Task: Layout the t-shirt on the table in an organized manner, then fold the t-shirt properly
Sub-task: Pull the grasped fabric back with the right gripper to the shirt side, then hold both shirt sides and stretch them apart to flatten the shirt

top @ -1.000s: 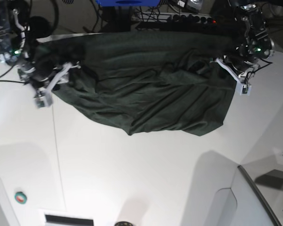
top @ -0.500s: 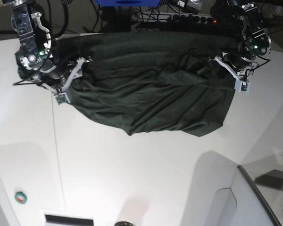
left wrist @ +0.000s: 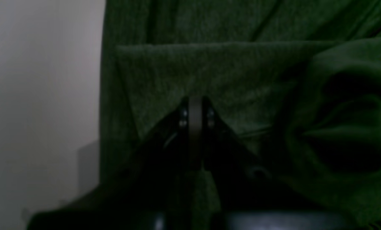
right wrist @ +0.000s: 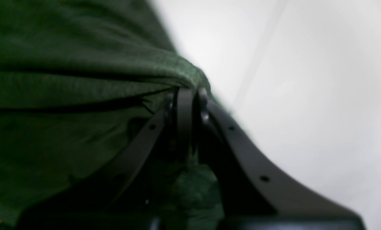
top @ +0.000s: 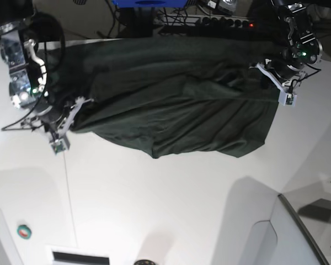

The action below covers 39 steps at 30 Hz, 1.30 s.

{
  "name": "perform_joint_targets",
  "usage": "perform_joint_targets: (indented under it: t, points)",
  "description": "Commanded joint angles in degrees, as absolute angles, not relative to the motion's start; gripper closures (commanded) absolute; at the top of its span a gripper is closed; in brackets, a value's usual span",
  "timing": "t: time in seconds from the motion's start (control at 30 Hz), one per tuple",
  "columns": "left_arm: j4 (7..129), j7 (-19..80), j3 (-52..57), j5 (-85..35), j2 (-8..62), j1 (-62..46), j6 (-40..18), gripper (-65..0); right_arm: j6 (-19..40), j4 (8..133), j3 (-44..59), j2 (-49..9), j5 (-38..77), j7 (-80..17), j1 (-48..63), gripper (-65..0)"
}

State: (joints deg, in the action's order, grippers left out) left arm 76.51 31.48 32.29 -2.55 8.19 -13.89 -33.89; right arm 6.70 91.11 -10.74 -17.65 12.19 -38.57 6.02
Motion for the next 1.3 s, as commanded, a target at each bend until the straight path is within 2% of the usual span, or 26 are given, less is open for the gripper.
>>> perform_joint_targets:
  t: [0.0,0.17,0.47,0.57,0.67,0.7,0.73,0.87,1.0,1.07,1.17,1.2,1.27]
  points:
    - [77.1,32.8,32.5,-1.1,8.7,-14.2,-33.5,0.0,7.0,90.6,-10.5,-18.8,12.1,-37.6,3.7,-1.1]
    - [77.1,32.8,32.5,-1.1,8.7,-14.2,-33.5,0.0,7.1,82.2,-10.6,-20.1,12.0,-36.5,-3.7,-1.1]
    - [77.3,32.9,32.5,-1.1,9.4,-14.2,-33.5,0.0,7.1,64.4,-13.5,-21.3,11.9,-26.8,-15.0,-2.1]
    - [77.0,33.0,32.5,-1.1,9.9,-14.2,-33.5,0.0,7.1,57.7,-16.7,-21.4,11.8,-22.5,-17.8,-11.1]
    - [77.5,33.1,32.5,-1.1,9.9,-14.2,-33.5,0.0,7.0,55.6,-19.0,-22.2,11.8,-22.9,-19.3,-26.9]
    - [77.7,33.1,32.5,-1.1,9.9,-14.2,-33.5,0.0,7.0,56.0,-19.3,-22.2,11.8,-24.2,-19.5,-30.3]
    - [77.8,33.1,32.5,-1.1,9.9,-14.2,-33.5,0.0,6.9,56.9,-18.9,-22.4,11.8,-25.2,-19.4,-30.8]
    - [79.5,33.1,32.5,-1.1,9.8,-14.2,-33.5,0.0,6.7,65.9,-14.3,-24.0,11.9,-28.2,-15.4,-29.7]
    - [82.1,33.3,32.5,-1.5,9.7,-14.2,-33.5,0.0,6.9,80.8,-6.4,-23.6,11.9,-32.5,-5.5,-28.2]
    - [83.1,33.3,32.5,-1.5,9.6,-14.2,-33.5,0.0,6.9,85.6,-6.1,-22.4,11.9,-33.1,-1.3,-21.5]
    - [84.7,34.9,32.5,-1.6,9.5,-14.2,-33.5,0.0,6.9,84.0,-6.1,-20.5,11.9,-33.1,0.3,-2.9]
    - [85.1,35.8,32.4,-1.6,9.4,-14.2,-33.5,0.0,6.9,82.1,-6.1,-20.1,11.9,-32.9,0.3,0.0]
    - [85.0,36.8,32.1,-1.6,9.4,-13.9,-33.5,0.0,7.0,78.8,-6.0,-19.3,11.9,-32.7,-1.1,-1.7]
